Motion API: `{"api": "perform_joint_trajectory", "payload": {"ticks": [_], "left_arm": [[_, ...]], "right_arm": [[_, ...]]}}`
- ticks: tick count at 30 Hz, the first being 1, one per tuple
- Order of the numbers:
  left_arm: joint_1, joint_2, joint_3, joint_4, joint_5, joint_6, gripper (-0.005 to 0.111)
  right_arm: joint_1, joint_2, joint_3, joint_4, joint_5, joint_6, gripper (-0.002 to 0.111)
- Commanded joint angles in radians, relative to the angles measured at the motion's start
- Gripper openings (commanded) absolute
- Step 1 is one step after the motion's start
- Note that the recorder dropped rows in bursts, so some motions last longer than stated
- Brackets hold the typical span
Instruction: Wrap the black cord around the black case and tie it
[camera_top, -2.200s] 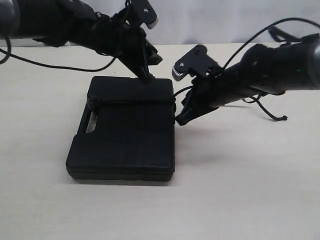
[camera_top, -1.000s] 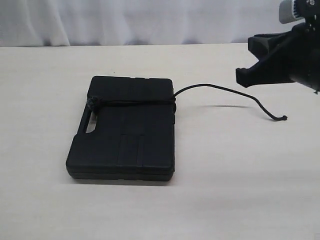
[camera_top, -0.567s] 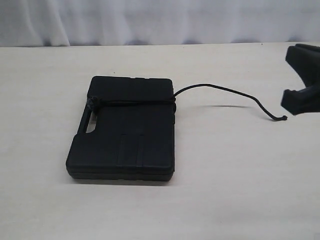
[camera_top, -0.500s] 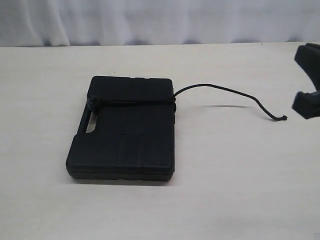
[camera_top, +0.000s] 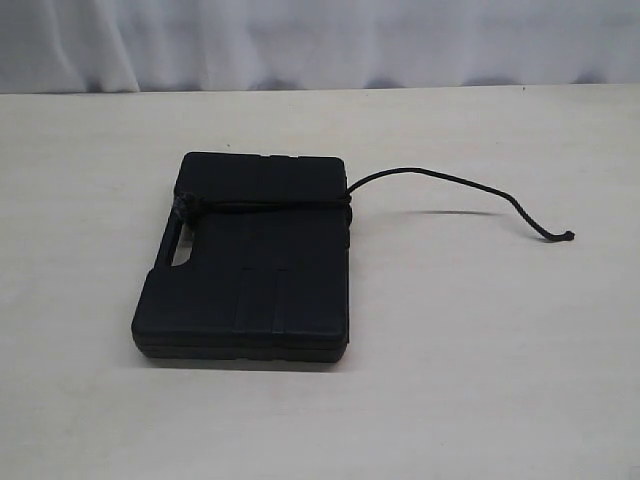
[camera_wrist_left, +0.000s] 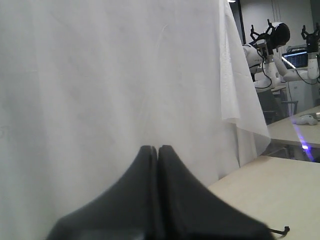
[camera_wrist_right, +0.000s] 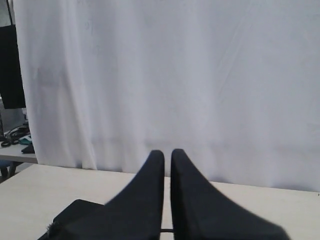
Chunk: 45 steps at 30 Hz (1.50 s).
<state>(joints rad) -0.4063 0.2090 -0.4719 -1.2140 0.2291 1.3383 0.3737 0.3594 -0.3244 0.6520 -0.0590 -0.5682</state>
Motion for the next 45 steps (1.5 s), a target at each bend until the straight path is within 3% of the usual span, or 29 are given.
{"api": "perform_joint_trajectory", "payload": {"ticks": [1, 15, 18, 21, 26, 30, 34, 45], "left_arm": [[-0.001, -0.004, 0.005, 0.0, 0.004, -0.005, 0.0], [-0.001, -0.016, 0.009, 0.007, 0.003, -0.005, 0.0], [-0.001, -0.042, 0.009, 0.153, 0.01, -0.015, 0.0], [-0.001, -0.077, 0.009, 0.327, 0.031, -0.199, 0.0], [0.001, -0.142, 0.015, 0.888, 0.045, -0.886, 0.0], [0.001, -0.177, 0.063, 1.258, 0.027, -1.271, 0.0], [0.036, -0.209, 0.14, 1.289, -0.018, -1.291, 0.0], [0.276, -0.209, 0.312, 1.271, -0.086, -1.295, 0.0]], "right_arm": [[0.001, -0.032, 0.005, -0.001, 0.009, 0.005, 0.004], [0.001, -0.036, 0.005, -0.001, 0.009, 0.005, 0.004], [0.001, -0.036, 0.005, -0.001, 0.009, 0.005, 0.004], [0.001, -0.036, 0.005, -0.001, 0.009, 0.005, 0.004], [0.001, -0.036, 0.005, -0.001, 0.009, 0.005, 0.004], [0.001, -0.036, 0.005, -0.001, 0.009, 0.005, 0.004], [0.001, -0.036, 0.005, -0.001, 0.009, 0.005, 0.004], [0.001, -0.036, 0.005, -0.001, 0.004, 0.005, 0.004]]}}
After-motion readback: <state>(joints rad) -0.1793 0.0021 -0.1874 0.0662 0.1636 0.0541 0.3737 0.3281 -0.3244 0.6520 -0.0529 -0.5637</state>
